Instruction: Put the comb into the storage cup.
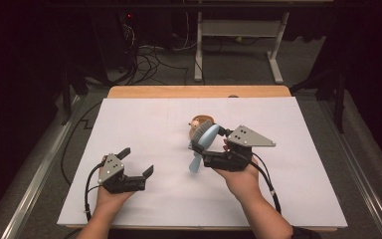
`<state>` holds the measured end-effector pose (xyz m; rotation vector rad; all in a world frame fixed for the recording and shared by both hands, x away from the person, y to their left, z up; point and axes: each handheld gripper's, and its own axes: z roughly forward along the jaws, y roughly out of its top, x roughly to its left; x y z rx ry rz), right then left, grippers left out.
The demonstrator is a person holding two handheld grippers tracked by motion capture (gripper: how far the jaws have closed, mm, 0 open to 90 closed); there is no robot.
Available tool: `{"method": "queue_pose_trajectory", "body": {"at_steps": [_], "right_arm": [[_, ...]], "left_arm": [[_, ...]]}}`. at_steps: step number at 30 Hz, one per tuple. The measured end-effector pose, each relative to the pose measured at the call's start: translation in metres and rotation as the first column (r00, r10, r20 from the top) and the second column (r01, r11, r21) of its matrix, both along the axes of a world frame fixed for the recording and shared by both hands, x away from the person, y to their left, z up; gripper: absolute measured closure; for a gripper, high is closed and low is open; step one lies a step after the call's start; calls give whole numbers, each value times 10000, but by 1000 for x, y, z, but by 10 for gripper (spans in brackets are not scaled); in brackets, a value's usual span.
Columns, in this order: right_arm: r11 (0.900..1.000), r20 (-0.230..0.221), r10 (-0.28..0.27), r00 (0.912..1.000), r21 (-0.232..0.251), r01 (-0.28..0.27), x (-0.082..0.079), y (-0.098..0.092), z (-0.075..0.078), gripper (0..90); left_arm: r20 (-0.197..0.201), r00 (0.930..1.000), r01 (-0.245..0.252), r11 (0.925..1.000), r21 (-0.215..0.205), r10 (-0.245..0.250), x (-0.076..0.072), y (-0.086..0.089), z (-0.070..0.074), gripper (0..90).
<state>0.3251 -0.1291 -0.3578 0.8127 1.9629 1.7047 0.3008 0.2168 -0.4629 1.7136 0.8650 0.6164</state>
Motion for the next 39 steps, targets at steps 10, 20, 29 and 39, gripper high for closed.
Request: {"method": "queue_pose_trajectory", "body": {"at_steps": [10, 20, 29, 39], "right_arm": [[9994, 29, -321, 9995, -146, 322, -3, -16, -2, 207], [9966, 57, -814, 9967, -149, 815, -5, -40, -4, 206], [9915, 118, -1277, 9917, -224, 1279, -6, -63, -3, 206], [9836, 235, -1765, 9840, -324, 1772, -7, -82, -1, 207]], "left_arm": [[-254, 9990, -363, 9993, 95, 365, -2, 18, -8, 3], [-365, 9989, -272, 9995, 161, 277, 1, 23, -7, 22], [-258, 9996, -122, 9999, 45, 123, 1, 22, -8, 4], [-293, 9996, 43, 10000, -47, -45, 0, 22, -8, 4]]}}
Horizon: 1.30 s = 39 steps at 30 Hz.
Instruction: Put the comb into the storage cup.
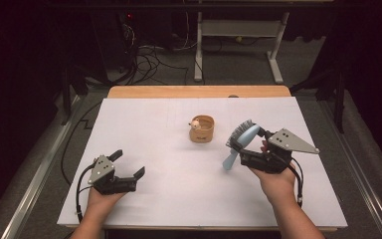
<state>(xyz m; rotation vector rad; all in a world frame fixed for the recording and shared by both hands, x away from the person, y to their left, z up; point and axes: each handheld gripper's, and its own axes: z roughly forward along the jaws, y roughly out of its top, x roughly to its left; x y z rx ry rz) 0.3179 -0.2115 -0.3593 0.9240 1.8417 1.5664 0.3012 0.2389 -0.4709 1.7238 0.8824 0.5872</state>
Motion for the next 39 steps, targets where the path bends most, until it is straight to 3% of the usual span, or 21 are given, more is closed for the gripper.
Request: {"method": "queue_pose_trajectory", "body": {"at_steps": [8, 13, 26, 39], "right_arm": [[9992, 30, -403, 9992, -42, 403, -1, -16, 0, 206], [9989, 76, -457, 9989, 62, 457, -1, -18, 0, 206], [9984, 290, -444, 9986, 360, 434, 6, -6, -2, 207], [9984, 621, -387, 9973, 445, 360, 14, 7, 6, 206]], "left_arm": [[2, 10000, 24, 9999, -152, -24, 0, 0, 0, 4], [-14, 10000, 23, 10000, -28, -23, 0, 0, 0, 4], [83, 9999, -73, 10000, -51, 74, -1, 1, 0, 4], [160, 9998, 96, 9998, -194, -93, -1, 2, 0, 4]]}}
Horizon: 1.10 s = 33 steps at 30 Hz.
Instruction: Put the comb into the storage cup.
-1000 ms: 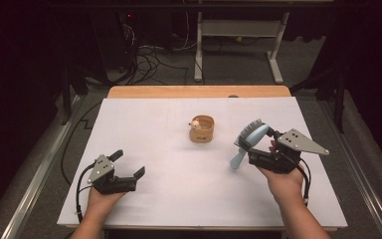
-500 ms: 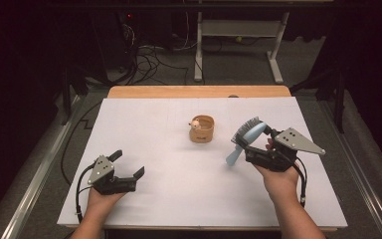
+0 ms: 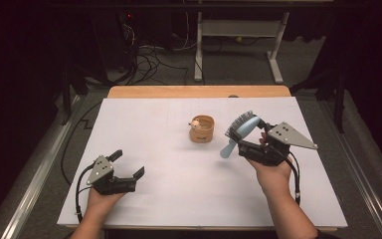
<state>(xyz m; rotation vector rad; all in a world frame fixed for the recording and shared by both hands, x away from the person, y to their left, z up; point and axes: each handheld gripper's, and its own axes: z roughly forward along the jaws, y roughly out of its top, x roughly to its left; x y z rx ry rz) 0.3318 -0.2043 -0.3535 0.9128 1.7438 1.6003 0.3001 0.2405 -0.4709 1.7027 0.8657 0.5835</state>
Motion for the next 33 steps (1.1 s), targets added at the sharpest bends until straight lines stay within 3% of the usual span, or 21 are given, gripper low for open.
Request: {"method": "queue_pose_trajectory", "body": {"at_steps": [33], "right_arm": [[10000, 593, 36, 9982, 17, -37, 20, 19, 34, 206]], "left_arm": [[145, 9999, 77, 9999, 90, -78, -2, -1, -1, 4]]}}
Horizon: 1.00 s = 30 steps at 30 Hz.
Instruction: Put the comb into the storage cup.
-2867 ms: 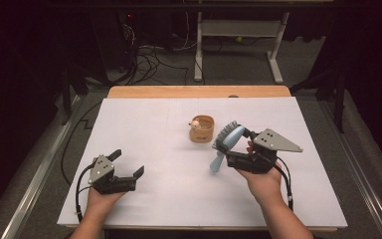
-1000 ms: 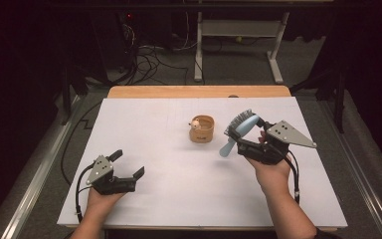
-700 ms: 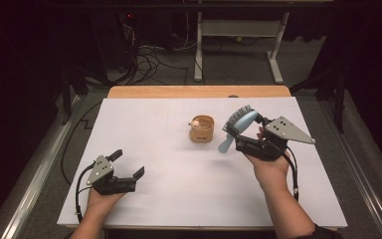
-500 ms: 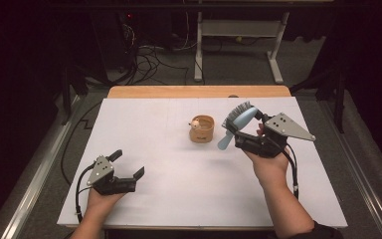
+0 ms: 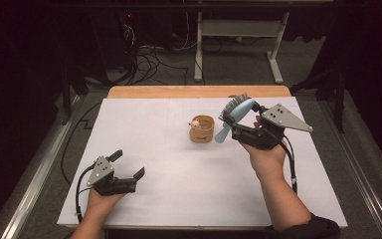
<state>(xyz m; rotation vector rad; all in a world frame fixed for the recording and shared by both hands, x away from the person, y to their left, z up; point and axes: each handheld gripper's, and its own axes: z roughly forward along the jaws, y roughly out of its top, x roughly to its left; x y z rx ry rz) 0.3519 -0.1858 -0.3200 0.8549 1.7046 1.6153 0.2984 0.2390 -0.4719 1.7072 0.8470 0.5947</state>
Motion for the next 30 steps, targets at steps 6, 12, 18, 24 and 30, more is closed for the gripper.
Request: {"method": "queue_pose_trajectory", "body": {"at_steps": [6, 12, 18, 24, 30], "right_arm": [[10000, 12, -69, 10000, 27, 69, 5, 2, 4, 206], [10000, 50, -97, 9999, -11, 97, 9, 5, 7, 206], [9999, 134, -151, 9998, -32, 151, 15, 11, 11, 206], [9994, 207, -256, 9995, 249, 251, 21, 15, 13, 206], [9996, 214, -226, 9995, 194, 222, 29, 24, 12, 206]], "left_arm": [[-52, 10000, 41, 9999, 98, -41, 0, -1, -1, 4], [-17, 10000, 40, 9999, 112, -39, 0, -1, 0, 4], [-43, 10000, 80, 9999, 109, -80, 0, 0, 0, 4], [-32, 9999, 109, 9998, 161, -109, 0, 0, 0, 4], [-28, 9999, 117, 9998, 171, -116, 0, 0, 0, 4]]}}
